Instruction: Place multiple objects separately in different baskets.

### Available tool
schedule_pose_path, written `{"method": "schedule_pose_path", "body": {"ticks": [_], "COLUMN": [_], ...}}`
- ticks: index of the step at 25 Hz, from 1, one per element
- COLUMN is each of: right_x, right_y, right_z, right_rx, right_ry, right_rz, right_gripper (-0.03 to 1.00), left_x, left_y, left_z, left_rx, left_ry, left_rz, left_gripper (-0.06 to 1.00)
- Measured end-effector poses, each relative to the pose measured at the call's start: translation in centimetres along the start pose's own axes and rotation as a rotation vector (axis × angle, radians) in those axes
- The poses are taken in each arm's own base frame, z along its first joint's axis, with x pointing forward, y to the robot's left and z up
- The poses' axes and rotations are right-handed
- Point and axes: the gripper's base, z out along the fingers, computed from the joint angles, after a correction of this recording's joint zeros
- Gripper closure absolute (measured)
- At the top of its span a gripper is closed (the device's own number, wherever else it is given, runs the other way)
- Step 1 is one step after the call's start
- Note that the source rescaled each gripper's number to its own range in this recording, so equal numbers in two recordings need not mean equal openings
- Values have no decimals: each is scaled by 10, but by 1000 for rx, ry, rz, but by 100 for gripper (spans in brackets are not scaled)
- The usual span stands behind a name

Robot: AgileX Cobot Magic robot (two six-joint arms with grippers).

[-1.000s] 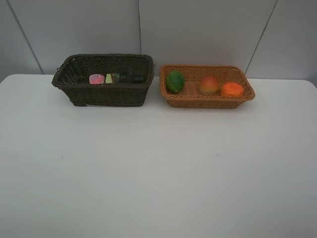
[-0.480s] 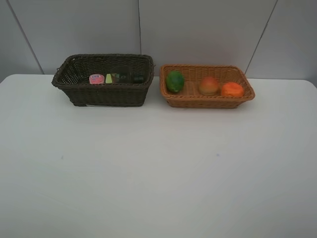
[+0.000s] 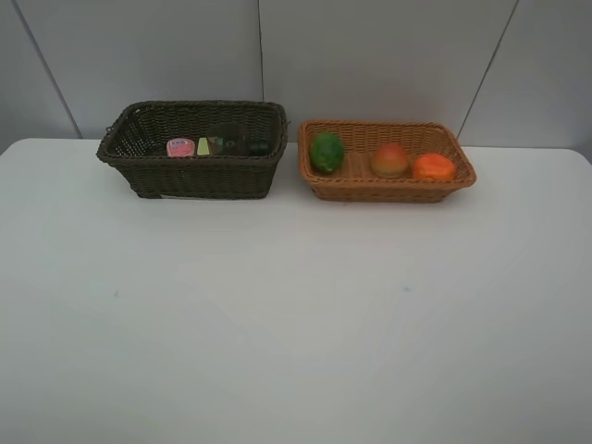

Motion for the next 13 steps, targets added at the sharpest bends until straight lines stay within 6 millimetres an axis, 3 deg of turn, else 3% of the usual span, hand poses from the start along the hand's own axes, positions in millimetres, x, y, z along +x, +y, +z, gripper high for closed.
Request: {"method": "schedule_pose_path", "body": {"ticks": [13], "right_x": [0], "right_y": [0], "right_z": [0], "right_rx": [0], "right_ry": [0], "right_rz": [0], "right_gripper": [17], "left_x": [0], "left_y": [0], "left_z": [0], "left_rx": [0], "left_ry": [0], "left_rz": [0], "left_gripper": [19]}}
